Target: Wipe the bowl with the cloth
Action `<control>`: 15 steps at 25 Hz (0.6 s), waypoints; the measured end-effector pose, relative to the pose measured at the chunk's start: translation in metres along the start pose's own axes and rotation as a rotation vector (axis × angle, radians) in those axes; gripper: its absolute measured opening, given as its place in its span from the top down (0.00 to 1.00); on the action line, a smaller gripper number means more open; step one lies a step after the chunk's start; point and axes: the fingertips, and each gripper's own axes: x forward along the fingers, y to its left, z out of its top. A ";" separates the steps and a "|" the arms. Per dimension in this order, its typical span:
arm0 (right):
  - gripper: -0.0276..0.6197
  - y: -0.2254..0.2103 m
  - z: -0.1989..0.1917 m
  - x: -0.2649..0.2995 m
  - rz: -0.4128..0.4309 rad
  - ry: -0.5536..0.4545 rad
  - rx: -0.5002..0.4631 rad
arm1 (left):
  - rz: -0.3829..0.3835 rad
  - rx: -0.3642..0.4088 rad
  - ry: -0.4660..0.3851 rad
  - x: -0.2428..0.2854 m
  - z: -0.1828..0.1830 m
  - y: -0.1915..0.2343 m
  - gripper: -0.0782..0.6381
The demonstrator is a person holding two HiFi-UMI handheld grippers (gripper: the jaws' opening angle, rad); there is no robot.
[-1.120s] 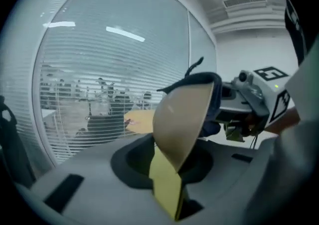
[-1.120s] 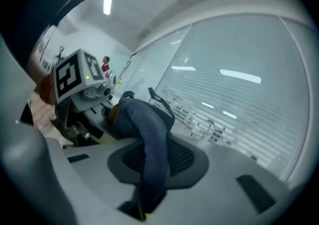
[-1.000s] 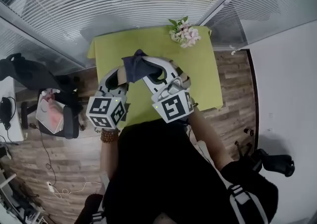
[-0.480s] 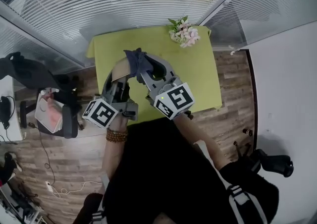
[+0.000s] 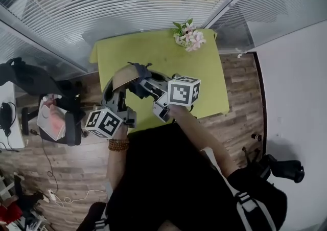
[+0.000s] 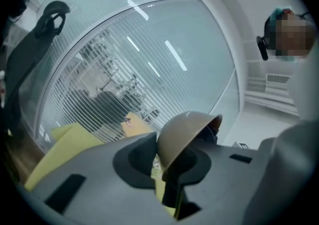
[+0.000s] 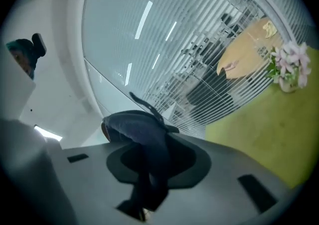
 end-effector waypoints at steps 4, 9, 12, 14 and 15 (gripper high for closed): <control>0.83 0.000 -0.012 0.000 0.013 0.055 -0.013 | 0.014 0.043 0.031 0.000 0.003 0.004 0.82; 0.82 0.002 -0.023 -0.002 0.014 0.135 -0.120 | -0.015 -0.079 0.069 -0.001 -0.001 0.012 0.82; 0.83 0.004 -0.033 -0.008 0.037 0.194 -0.185 | -0.036 -0.172 0.073 -0.001 -0.003 0.017 0.80; 0.84 0.007 -0.037 -0.014 0.064 0.222 -0.209 | -0.028 -0.202 0.068 -0.001 -0.001 0.024 0.80; 0.84 0.009 -0.038 -0.016 0.077 0.233 -0.216 | -0.006 -0.217 0.050 -0.003 0.003 0.031 0.80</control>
